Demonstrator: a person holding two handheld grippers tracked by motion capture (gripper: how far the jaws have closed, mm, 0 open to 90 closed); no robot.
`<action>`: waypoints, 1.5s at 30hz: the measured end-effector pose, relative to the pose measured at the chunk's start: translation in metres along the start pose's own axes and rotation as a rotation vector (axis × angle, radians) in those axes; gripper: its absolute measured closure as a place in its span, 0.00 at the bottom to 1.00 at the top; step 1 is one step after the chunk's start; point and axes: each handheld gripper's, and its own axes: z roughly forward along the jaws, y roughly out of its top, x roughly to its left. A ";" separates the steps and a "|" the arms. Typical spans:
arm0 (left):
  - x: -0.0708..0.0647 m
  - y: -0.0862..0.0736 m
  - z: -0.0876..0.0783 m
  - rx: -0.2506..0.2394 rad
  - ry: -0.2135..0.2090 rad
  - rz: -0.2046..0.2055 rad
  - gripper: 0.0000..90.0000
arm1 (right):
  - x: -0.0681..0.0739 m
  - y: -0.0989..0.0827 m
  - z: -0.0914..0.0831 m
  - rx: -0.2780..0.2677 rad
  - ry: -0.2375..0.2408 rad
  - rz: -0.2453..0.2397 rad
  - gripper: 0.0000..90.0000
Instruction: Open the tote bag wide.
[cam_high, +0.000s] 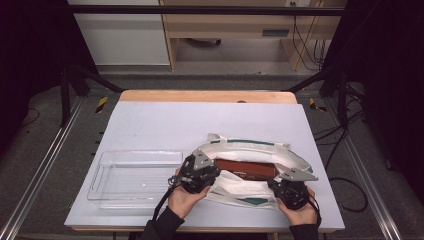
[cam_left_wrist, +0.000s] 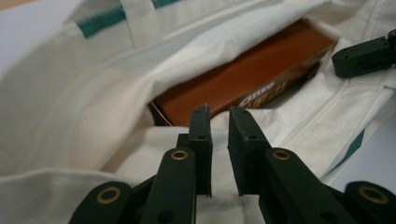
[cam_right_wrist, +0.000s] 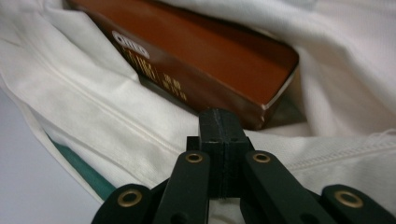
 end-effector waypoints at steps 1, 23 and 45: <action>-0.001 -0.004 0.002 0.006 0.008 0.003 0.89 | -0.003 -0.006 0.001 -0.010 0.013 0.014 1.00; -0.022 -0.048 0.014 -0.093 0.064 -0.052 0.91 | 0.000 -0.008 0.007 -0.024 0.016 -0.017 0.93; -0.022 -0.060 0.021 -0.090 0.050 -0.056 0.93 | -0.017 0.037 0.007 -0.186 -0.084 -0.015 0.67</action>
